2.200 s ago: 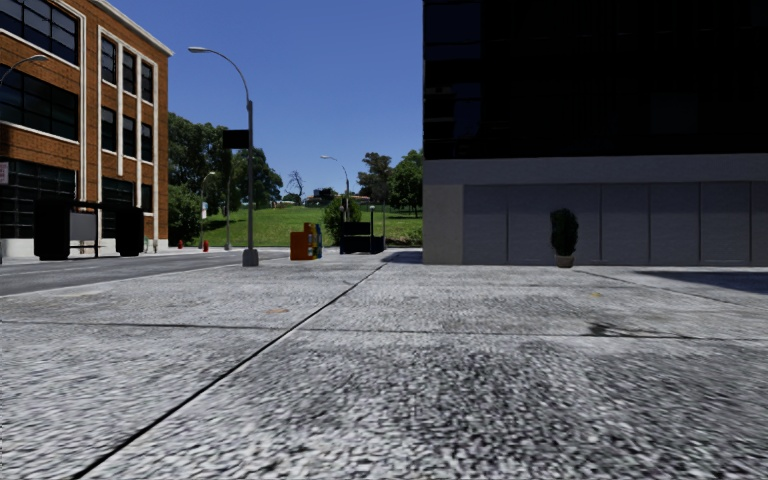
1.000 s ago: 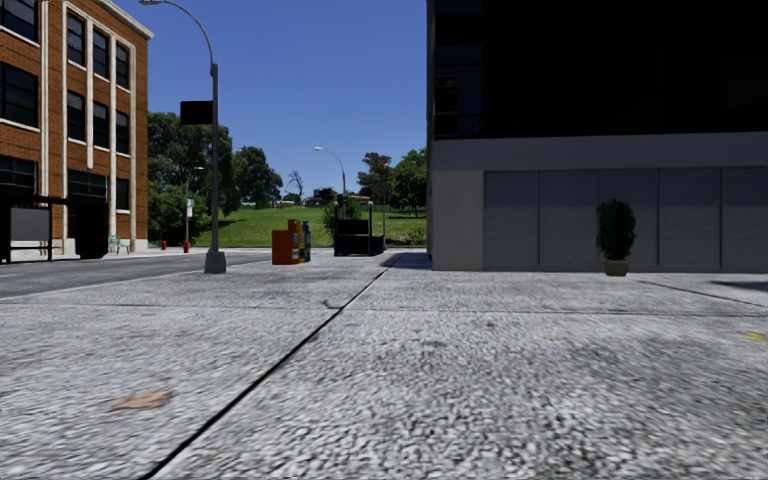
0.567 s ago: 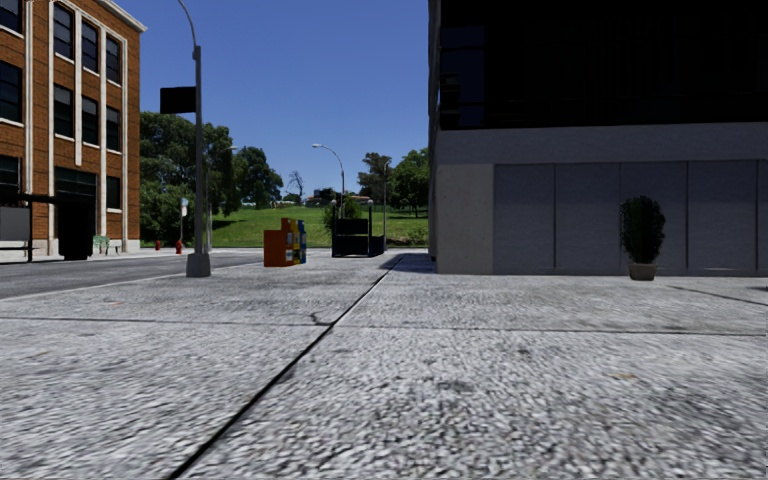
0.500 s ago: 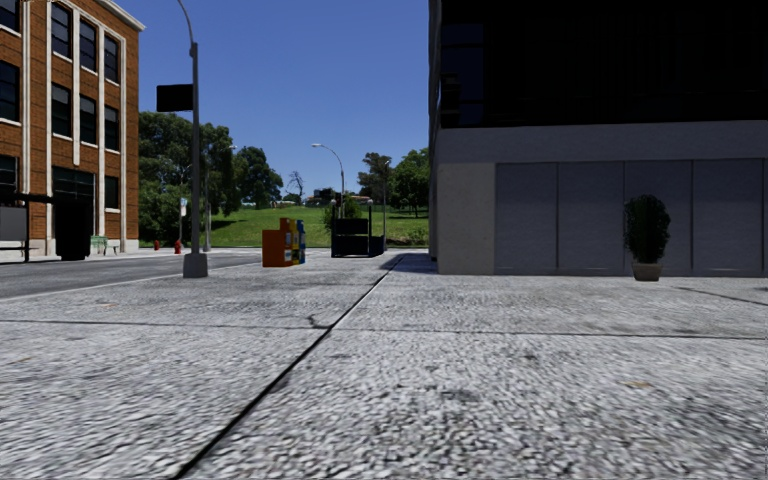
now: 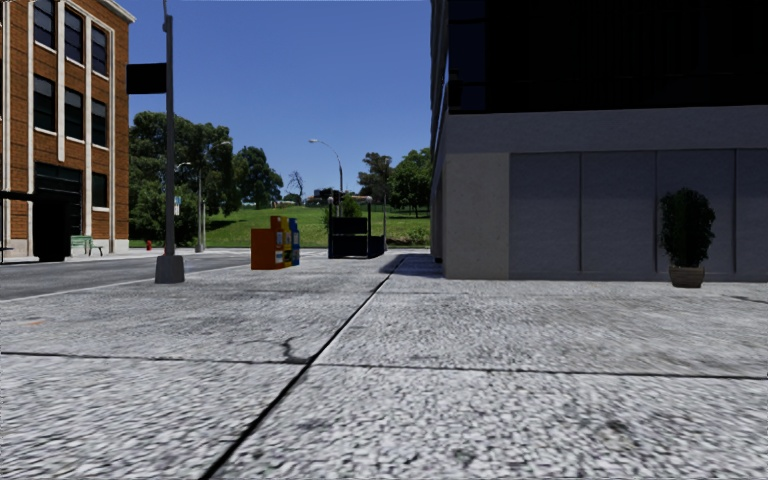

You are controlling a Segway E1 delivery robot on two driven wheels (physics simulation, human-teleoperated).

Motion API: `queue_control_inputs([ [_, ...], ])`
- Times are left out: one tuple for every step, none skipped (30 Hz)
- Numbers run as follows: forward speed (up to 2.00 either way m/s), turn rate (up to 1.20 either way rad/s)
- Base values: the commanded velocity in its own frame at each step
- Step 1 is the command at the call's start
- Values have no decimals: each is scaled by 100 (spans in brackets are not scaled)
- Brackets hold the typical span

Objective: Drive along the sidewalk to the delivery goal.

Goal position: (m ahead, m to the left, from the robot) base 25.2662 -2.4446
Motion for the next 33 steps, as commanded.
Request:
queue_control_inputs([
  [193, 25],
  [193, 27],
  [193, 11],
  [193, 11],
  [193, 0],
  [193, 0],
  [193, 0],
  [193, 0],
  [193, 0],
  [193, 0],
  [193, 0],
  [193, 0],
  [193, 0],
  [193, 0],
  [194, 0],
  [194, 0],
  [194, 0],
  [194, 0],
  [194, 9],
  [194, 17],
  [194, 17],
  [194, 19],
  [194, 9],
  [194, 0],
  [194, 0],
  [194, 0],
  [194, 0],
  [194, 0],
  [194, 0],
  [194, 0],
  [194, 0],
  [194, 0],
  [194, 0],
])
